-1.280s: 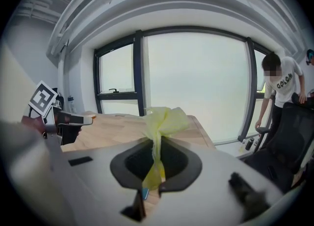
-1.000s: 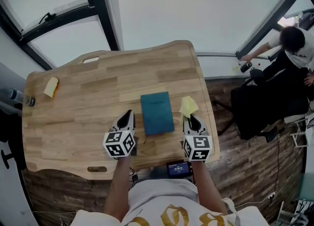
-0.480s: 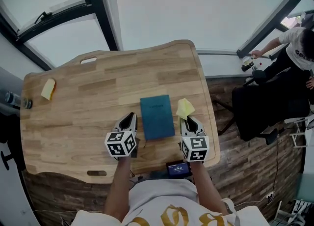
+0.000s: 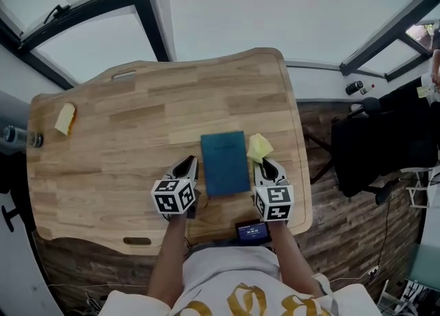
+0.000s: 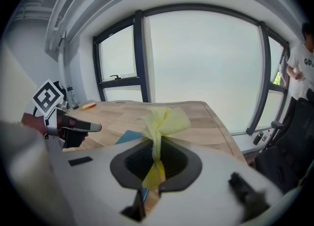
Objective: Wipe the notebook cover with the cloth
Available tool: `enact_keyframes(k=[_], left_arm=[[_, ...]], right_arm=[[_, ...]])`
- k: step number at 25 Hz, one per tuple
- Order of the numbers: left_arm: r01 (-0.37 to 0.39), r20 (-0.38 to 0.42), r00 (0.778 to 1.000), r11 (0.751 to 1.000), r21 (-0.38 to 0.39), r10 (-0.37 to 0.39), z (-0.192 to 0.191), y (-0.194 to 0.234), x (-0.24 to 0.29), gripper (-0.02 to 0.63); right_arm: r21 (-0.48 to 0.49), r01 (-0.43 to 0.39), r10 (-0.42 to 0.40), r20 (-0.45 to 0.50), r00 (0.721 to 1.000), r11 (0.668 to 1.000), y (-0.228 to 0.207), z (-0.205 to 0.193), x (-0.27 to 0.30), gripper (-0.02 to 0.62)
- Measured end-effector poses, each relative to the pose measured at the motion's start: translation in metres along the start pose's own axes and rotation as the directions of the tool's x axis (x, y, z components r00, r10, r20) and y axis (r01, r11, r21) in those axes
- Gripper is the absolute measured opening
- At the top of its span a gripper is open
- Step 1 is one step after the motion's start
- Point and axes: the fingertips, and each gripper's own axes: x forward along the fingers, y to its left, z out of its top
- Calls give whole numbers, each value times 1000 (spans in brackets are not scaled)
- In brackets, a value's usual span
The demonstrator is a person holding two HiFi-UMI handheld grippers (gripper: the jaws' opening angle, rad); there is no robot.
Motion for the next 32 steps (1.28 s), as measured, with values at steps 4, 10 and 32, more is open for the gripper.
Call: enact_keyframes(k=[4,10,32], left_arm=[[12,-27,1000,999,-36,-13,-7,4,8,17],[14,-52,999,1000,-25,-15,-11,7,18,33],[53,-264,964,998,29,-43,-52,3,48,106]], right_arm=[[-10,-11,11,-26,1000,1000,-1,-4,13,37],[-31,-41,40,-56,998,999,0,-8,32,37],[-68,-84,74,-131,989,994,1,-27,80,37]])
